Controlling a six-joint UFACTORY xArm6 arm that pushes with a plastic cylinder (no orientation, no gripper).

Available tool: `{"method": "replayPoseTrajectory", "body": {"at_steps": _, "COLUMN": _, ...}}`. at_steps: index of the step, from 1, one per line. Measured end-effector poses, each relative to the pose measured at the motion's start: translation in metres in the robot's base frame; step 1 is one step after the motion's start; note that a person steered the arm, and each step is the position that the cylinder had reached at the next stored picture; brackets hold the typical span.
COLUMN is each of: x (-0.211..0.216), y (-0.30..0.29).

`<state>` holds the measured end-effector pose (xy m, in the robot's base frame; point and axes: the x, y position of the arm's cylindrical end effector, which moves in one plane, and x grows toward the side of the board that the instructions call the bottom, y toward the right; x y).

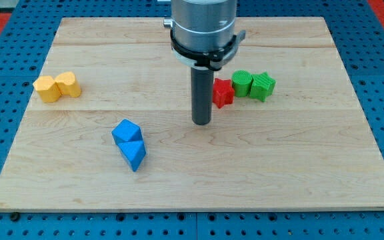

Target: Push the red star into red circle

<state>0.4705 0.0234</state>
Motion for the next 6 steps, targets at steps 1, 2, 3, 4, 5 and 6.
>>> {"method": "replayPoseTrajectory", "body": {"at_steps": 1, "x": -0.013, "y": 0.050}}
{"method": "replayPoseTrajectory", "body": {"at_steps": 2, "x": -0.038, "y": 0.056}}
{"method": "replayPoseTrajectory", "body": {"at_steps": 3, "x": -0.062, "y": 0.008}}
{"method": "replayPoseTrajectory", "body": {"at_steps": 4, "x": -0.082, "y": -0.033}}
{"method": "replayPoseTrajectory", "body": {"at_steps": 5, "x": -0.121, "y": -0.036}}
{"method": "replayPoseTrajectory", "body": {"at_steps": 6, "x": -0.163, "y": -0.036}}
